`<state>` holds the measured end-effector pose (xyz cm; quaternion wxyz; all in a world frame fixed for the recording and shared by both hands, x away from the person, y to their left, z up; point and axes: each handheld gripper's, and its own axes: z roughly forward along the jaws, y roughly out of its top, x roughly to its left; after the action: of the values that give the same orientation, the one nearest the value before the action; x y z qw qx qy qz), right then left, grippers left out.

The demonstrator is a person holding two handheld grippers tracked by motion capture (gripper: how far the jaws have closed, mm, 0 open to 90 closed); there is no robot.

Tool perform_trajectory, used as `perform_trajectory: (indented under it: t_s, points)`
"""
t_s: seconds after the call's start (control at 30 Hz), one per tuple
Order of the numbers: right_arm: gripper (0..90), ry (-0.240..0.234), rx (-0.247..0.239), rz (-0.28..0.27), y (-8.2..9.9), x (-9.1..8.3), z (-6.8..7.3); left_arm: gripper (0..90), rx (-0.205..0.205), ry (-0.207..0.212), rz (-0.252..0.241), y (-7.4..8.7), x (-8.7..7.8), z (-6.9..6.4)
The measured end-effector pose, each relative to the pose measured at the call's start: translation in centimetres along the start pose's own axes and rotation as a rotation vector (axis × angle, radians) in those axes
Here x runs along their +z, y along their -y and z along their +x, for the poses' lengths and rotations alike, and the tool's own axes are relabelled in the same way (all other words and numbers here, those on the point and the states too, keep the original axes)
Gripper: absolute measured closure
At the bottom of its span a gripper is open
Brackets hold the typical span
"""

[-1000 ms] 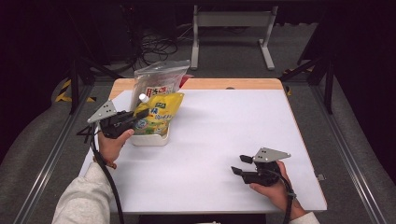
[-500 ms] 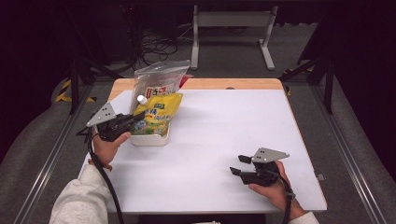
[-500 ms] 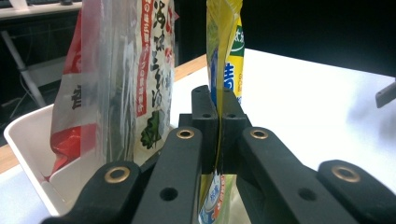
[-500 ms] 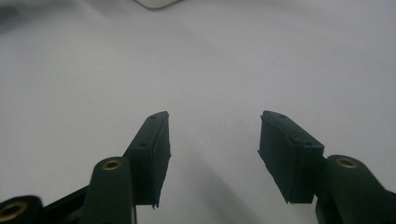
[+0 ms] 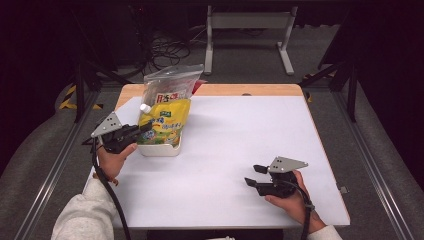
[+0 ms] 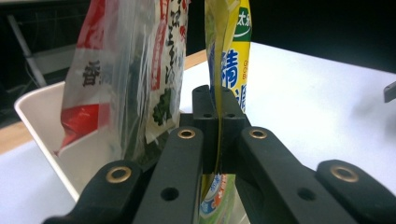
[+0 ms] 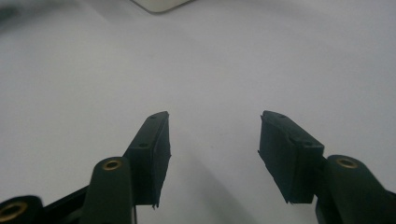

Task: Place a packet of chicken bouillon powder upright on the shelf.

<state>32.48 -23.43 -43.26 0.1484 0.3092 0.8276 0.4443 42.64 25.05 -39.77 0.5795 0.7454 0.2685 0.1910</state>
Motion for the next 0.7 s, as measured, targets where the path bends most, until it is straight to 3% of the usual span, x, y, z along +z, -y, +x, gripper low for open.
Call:
perform_trajectory:
  t_s: [0.23, 0.7]
  points:
    - [43.0, -0.006, -0.011, 0.000, -0.3, 0.3, 0.1, 89.3, -0.035, -0.020, 0.003, 1.0, -0.3, 0.6]
    - [43.0, -0.003, -0.023, -0.004, -0.5, 0.3, 0.0, 83.5, -0.014, -0.068, 0.010, 0.6, -0.7, -0.2]
